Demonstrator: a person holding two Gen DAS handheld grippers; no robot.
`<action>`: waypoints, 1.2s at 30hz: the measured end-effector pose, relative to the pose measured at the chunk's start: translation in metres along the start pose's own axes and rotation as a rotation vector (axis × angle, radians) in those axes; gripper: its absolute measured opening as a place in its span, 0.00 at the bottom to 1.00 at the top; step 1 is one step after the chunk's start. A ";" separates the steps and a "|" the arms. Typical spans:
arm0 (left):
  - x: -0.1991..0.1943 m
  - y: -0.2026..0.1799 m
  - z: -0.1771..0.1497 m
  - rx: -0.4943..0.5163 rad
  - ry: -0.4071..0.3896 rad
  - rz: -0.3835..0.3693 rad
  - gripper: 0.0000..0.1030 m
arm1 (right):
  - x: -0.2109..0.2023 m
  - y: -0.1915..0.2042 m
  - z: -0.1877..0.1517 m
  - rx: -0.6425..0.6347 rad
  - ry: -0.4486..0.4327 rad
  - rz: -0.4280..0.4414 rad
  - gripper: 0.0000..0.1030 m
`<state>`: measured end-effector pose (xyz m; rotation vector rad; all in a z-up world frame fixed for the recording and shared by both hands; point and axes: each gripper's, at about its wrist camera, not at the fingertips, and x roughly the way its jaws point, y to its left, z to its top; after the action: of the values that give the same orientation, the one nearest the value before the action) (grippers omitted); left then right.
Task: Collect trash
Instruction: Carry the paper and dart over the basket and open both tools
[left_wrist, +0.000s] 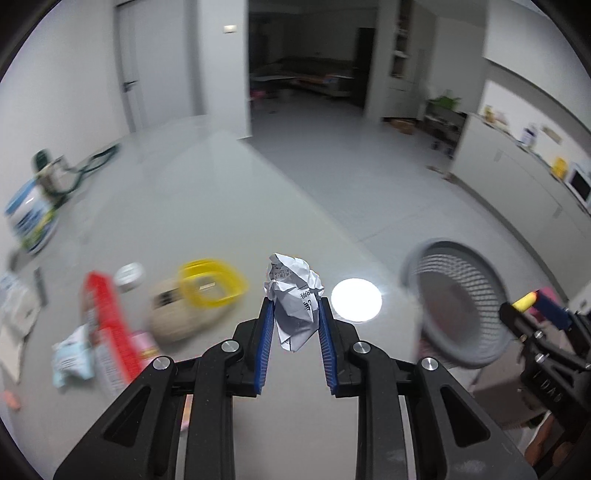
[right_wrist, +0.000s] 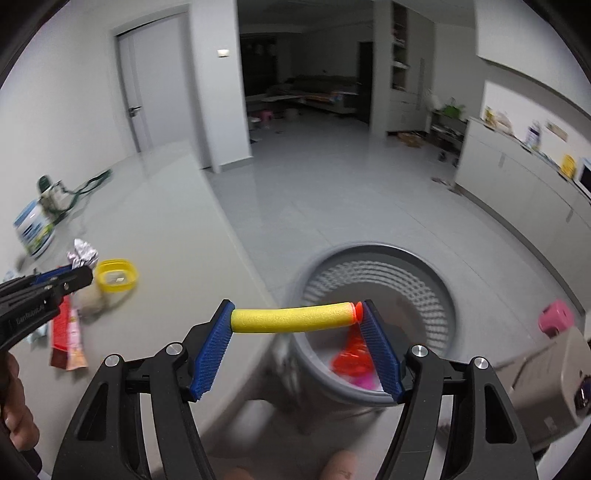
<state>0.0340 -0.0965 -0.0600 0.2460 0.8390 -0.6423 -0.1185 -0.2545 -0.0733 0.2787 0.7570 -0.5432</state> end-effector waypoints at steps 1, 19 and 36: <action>0.005 -0.017 0.004 0.012 0.002 -0.016 0.23 | 0.001 -0.017 0.000 0.014 0.008 -0.015 0.65; 0.095 -0.182 0.014 0.123 0.162 -0.038 0.24 | 0.074 -0.159 0.013 0.082 0.145 0.050 0.65; 0.143 -0.211 0.006 0.119 0.307 -0.039 0.27 | 0.119 -0.165 0.008 0.001 0.286 0.158 0.65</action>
<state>-0.0214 -0.3262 -0.1548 0.4452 1.1034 -0.7026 -0.1352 -0.4380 -0.1607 0.4187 1.0019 -0.3572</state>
